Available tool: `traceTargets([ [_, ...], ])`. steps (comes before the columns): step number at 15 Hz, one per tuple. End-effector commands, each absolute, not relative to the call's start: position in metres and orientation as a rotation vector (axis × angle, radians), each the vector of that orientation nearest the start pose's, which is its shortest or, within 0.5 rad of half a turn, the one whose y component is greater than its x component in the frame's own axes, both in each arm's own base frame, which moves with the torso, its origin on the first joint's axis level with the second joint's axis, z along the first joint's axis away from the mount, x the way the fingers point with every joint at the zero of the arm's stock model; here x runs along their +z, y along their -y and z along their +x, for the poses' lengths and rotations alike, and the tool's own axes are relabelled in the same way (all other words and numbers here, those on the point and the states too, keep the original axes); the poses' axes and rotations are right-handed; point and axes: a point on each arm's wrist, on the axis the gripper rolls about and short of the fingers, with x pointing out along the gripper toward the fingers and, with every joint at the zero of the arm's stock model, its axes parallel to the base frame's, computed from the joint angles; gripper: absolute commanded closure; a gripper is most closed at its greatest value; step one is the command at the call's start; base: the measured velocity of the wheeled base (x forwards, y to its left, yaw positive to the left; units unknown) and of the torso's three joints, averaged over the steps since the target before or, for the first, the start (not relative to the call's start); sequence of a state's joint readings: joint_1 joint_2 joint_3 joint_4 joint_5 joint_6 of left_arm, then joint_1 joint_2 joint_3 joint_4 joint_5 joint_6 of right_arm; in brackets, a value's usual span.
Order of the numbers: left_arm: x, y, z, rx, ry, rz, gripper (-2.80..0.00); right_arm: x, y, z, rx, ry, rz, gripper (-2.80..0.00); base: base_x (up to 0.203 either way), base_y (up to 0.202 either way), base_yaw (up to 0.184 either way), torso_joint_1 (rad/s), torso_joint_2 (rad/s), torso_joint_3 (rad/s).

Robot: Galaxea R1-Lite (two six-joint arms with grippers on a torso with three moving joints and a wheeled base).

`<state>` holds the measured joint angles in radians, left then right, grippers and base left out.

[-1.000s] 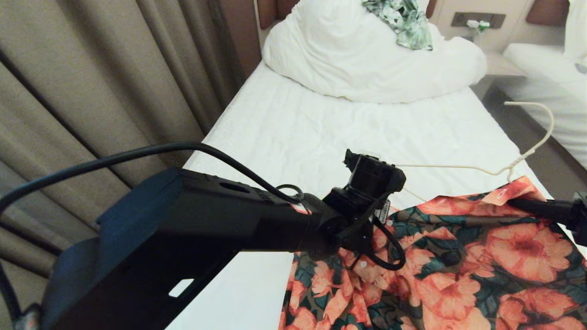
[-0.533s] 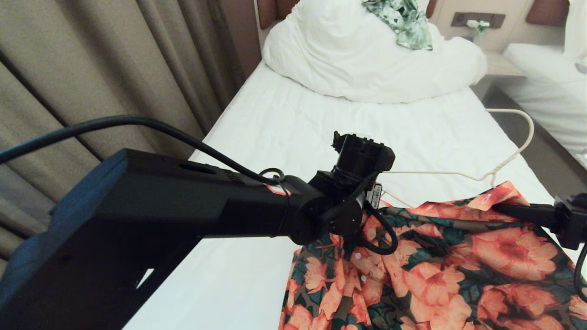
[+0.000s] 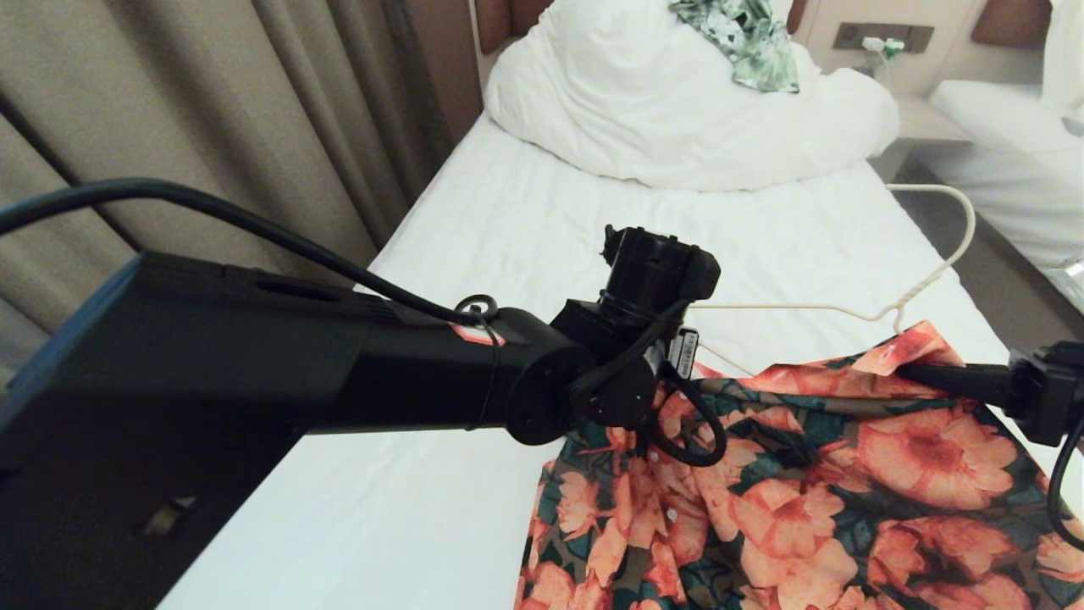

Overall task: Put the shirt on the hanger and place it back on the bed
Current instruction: Hook the other side of the shirt onto the hanger

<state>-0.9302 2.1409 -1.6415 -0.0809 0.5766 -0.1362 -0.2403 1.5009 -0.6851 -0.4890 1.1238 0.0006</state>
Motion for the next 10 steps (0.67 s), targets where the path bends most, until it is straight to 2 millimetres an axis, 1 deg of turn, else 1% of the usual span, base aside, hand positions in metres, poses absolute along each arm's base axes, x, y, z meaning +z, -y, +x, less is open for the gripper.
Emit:
traceTargets([
  [1,0.192,0.347,0.274,-0.321,-0.334,0.159,0.00,0.202,0.035,0.231,0.884,-0.237,0.196,0.00,0.000,0.000,0.000,0.000,0.00,0.000],
  [3,0.186,0.345,0.279,-0.310,-0.347,0.170,0.00,0.206,0.034,0.228,0.888,-0.227,0.189,0.00,0.000,0.000,0.000,0.000,0.00,0.000],
  [7,0.171,0.338,0.299,-0.265,-0.375,0.192,0.00,0.207,0.033,0.227,0.900,-0.225,0.190,0.00,0.000,0.000,0.000,0.000,0.00,0.000],
  [8,0.169,0.336,0.303,-0.256,-0.379,0.193,0.00,0.207,0.033,0.227,0.900,-0.226,0.191,0.00,0.000,0.000,0.000,0.000,0.00,0.000],
  [10,0.170,0.332,0.313,-0.236,-0.371,0.180,0.00,0.206,0.033,0.226,0.901,-0.234,0.197,0.00,0.000,0.000,0.000,0.000,0.00,0.000],
])
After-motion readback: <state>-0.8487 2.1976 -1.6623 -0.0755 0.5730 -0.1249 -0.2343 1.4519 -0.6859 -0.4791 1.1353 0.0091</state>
